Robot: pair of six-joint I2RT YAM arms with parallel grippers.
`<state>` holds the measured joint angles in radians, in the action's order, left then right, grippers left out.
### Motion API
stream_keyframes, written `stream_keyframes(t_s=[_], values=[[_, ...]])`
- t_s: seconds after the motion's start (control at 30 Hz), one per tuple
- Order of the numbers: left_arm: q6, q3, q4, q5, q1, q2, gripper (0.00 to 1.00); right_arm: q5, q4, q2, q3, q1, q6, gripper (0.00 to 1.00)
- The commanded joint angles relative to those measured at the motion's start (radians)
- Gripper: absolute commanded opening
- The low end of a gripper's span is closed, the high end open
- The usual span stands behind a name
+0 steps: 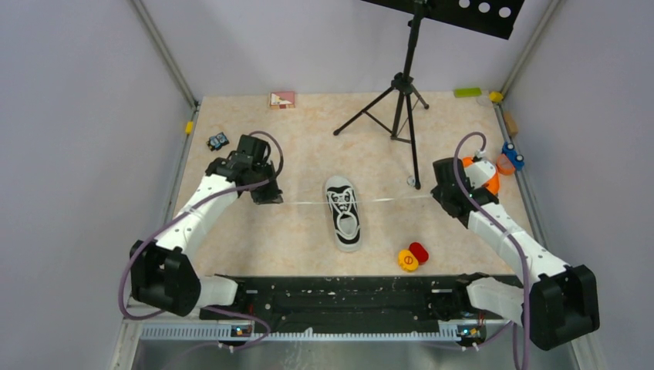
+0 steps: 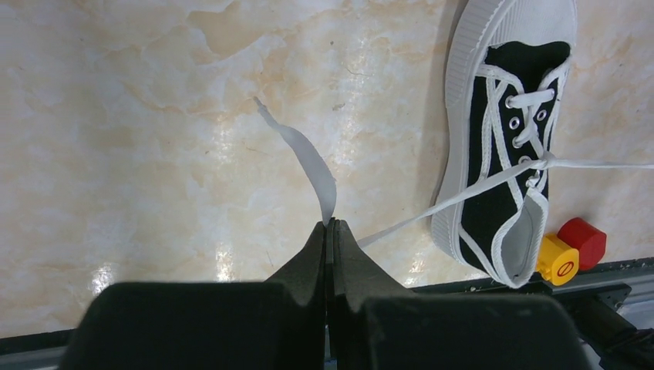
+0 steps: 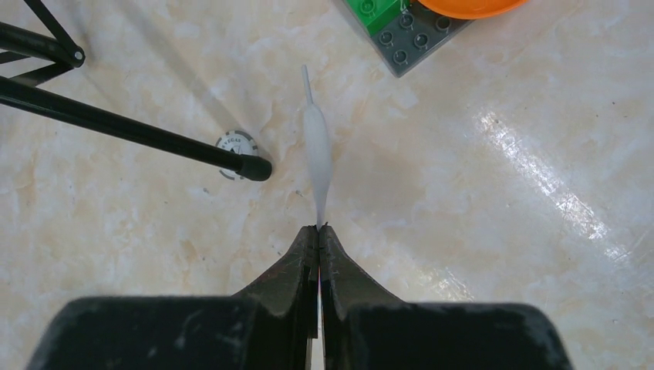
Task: Tie the shoes
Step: Tie the shoelace on the shoe.
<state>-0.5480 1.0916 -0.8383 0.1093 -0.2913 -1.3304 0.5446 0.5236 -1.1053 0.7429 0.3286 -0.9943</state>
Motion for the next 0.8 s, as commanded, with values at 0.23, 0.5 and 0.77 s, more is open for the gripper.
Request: stream_keyframes(t_s=[0.23, 0.5, 0.77], values=[[-0.042, -0.191, 0.124, -0.005, 0.053, -0.037, 0.0, 0.064, -0.043, -0.053, -0.106, -0.035, -0.004, 0.0], [-0.028, -0.157, 0.123, 0.006, 0.052, -0.066, 0.0, 0.041, -0.076, -0.09, -0.113, -0.036, -0.003, 0.0], [0.0, -0.074, 0.048, -0.088, 0.052, 0.092, 0.0, 0.046, -0.041, -0.042, -0.046, -0.036, 0.017, 0.0]])
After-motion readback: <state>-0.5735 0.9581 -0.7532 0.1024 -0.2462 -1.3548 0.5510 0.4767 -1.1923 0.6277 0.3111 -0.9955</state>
